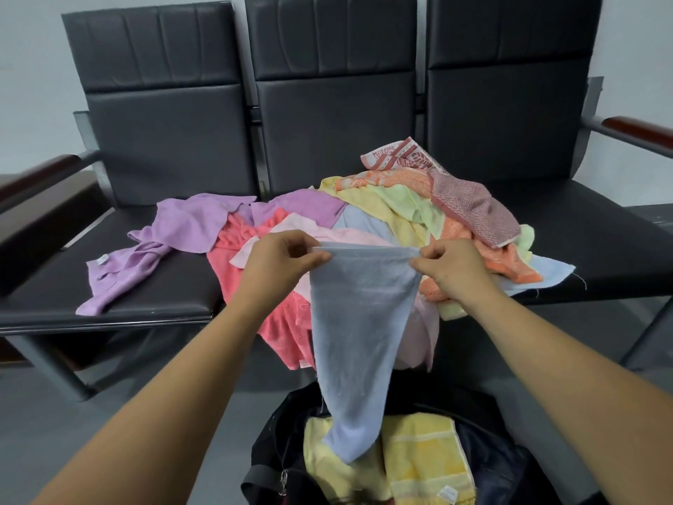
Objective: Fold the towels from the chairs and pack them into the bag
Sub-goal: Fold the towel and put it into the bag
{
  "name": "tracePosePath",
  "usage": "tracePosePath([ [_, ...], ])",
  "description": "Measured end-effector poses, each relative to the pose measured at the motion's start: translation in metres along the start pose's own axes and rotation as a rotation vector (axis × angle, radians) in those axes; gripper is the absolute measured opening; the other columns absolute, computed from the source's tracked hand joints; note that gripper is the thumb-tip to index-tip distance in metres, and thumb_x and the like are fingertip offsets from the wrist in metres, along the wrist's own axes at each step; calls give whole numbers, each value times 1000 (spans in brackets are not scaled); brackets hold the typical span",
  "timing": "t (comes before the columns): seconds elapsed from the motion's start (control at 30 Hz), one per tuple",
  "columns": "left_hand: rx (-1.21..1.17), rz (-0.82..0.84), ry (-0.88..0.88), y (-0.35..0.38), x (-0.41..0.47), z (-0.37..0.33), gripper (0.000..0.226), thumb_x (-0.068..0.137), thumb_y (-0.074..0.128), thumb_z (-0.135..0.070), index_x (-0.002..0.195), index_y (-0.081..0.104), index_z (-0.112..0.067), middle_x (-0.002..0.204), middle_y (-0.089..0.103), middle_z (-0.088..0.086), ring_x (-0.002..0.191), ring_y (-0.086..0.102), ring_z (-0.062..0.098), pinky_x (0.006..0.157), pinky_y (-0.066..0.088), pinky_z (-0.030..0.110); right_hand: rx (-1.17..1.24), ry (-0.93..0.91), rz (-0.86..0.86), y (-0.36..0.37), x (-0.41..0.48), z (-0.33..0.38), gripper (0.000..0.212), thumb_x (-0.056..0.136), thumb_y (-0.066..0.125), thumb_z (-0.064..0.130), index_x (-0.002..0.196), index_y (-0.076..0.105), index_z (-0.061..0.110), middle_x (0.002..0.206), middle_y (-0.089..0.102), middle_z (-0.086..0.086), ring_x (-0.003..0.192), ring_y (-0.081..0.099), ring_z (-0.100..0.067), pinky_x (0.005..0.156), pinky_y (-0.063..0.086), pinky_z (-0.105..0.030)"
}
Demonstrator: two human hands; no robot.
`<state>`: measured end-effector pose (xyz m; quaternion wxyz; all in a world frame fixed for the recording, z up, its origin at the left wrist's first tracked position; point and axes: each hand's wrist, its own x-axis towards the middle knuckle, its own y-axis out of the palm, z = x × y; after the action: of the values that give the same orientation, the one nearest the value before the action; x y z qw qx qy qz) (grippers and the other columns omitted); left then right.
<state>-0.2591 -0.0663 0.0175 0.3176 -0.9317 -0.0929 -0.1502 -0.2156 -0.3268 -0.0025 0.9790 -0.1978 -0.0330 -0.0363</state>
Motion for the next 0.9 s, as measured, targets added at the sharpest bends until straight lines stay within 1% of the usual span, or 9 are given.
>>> tracePosePath([
  [0.17, 64, -47, 0, -5, 7, -13, 23, 85, 79, -16, 105, 68, -19, 71, 53, -5, 60, 48, 2, 56, 39, 9, 1, -62, -58, -7, -2, 24, 4, 86, 72, 0, 86, 72, -3, 78, 66, -1, 71, 58, -13, 62, 47, -26],
  [0.23, 179, -33, 0, -17, 21, -29, 8, 89, 76, -18, 92, 69, -16, 67, 49, -3, 60, 45, 7, 58, 39, 18, 28, -87, -77, -15, 3, 47, 7, 86, 73, 1, 89, 70, -5, 86, 68, -3, 74, 59, -10, 69, 49, -26],
  [0.3, 218, -67, 39, -38, 40, -53, 18, 91, 73, -22, 79, 68, -8, 66, 56, 7, 62, 49, 15, 62, 46, 32, 161, -162, -111, -27, 8, 81, 9, 84, 73, -3, 87, 65, -6, 84, 64, -6, 72, 59, -11, 71, 50, -29],
  [0.43, -451, -50, 183, -90, 50, -119, 12, 96, 68, -24, 90, 67, -14, 86, 68, 4, 80, 60, 16, 75, 51, 33, 952, -223, 131, -66, 9, 158, 22, 89, 65, -10, 103, 65, 7, 91, 73, -14, 84, 72, -25, 77, 59, -38],
  [0.47, -482, -27, 194, -98, 48, -127, 10, 98, 66, -22, 89, 65, -16, 85, 68, 3, 78, 60, 15, 72, 53, 31, 1011, -234, 224, -72, 8, 169, 20, 91, 63, -8, 105, 67, 4, 95, 75, -15, 89, 73, -25, 80, 60, -36],
  [0.6, -93, -88, 100, -108, 47, -122, 22, 93, 72, -24, 90, 65, -4, 80, 67, 20, 70, 60, 18, 76, 61, 47, 515, -218, 251, -74, 3, 165, 9, 89, 68, -4, 96, 72, 0, 86, 77, -12, 80, 73, -22, 82, 60, -34],
  [0.7, -141, -86, 42, -106, 37, -118, 22, 91, 75, -29, 90, 68, -8, 87, 71, 22, 73, 68, 30, 80, 60, 58, 477, -219, 210, -79, 1, 157, 9, 88, 73, 2, 96, 76, 3, 94, 77, -14, 90, 70, -26, 95, 53, -41],
  [0.8, -242, -76, 81, -98, 28, -131, 20, 94, 72, -24, 98, 69, -5, 84, 74, 7, 75, 68, 17, 77, 61, 48, 599, -256, 357, -77, -9, 165, 11, 90, 71, 7, 100, 74, 8, 101, 74, -12, 93, 69, -25, 90, 56, -39],
  [0.9, -366, -4, 123, -89, 23, -146, 23, 95, 71, -20, 102, 68, 1, 86, 75, 8, 77, 69, 15, 70, 58, 31, 527, -229, 523, -55, -26, 172, 10, 90, 70, 6, 98, 68, 11, 94, 70, -8, 87, 66, -25, 80, 53, -42],
])
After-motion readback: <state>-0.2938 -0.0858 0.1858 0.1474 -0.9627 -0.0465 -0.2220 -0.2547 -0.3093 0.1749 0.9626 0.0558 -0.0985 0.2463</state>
